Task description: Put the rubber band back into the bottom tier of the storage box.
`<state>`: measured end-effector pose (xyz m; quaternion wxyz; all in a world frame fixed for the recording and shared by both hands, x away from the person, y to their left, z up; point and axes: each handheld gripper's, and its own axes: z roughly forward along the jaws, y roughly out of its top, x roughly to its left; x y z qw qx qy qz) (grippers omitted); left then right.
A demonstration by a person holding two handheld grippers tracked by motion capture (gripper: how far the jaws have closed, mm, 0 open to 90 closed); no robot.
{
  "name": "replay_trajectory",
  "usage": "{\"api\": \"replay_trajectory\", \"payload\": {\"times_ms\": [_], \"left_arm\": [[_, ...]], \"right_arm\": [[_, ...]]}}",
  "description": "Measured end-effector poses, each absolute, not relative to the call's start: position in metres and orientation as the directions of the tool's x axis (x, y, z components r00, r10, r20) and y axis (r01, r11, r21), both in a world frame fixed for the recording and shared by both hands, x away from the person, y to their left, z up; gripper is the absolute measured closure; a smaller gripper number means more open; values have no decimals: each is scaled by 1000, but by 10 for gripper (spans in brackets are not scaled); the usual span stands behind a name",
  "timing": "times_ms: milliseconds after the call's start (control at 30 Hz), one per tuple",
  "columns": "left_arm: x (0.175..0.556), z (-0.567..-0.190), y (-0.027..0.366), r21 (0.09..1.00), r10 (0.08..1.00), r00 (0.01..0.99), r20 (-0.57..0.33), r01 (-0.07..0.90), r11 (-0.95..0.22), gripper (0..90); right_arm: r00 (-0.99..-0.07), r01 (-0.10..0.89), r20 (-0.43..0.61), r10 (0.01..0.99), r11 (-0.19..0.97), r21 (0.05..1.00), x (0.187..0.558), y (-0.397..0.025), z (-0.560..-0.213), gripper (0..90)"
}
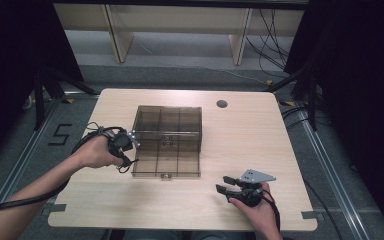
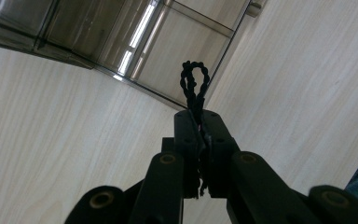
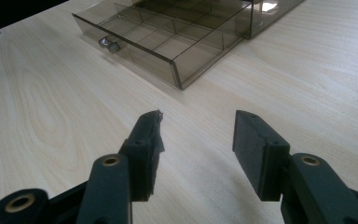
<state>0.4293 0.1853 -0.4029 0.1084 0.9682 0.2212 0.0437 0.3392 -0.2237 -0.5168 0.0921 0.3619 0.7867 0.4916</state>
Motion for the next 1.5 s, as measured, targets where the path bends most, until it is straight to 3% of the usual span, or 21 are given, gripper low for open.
{"api": "replay_trajectory", "payload": {"times_ms": [1500], "left_arm": [[444,-411,156,199,392,919,41,377,-905,856]], "right_arm": [[-723,482,215,656,256,838,339,-223,-517,526]]}}
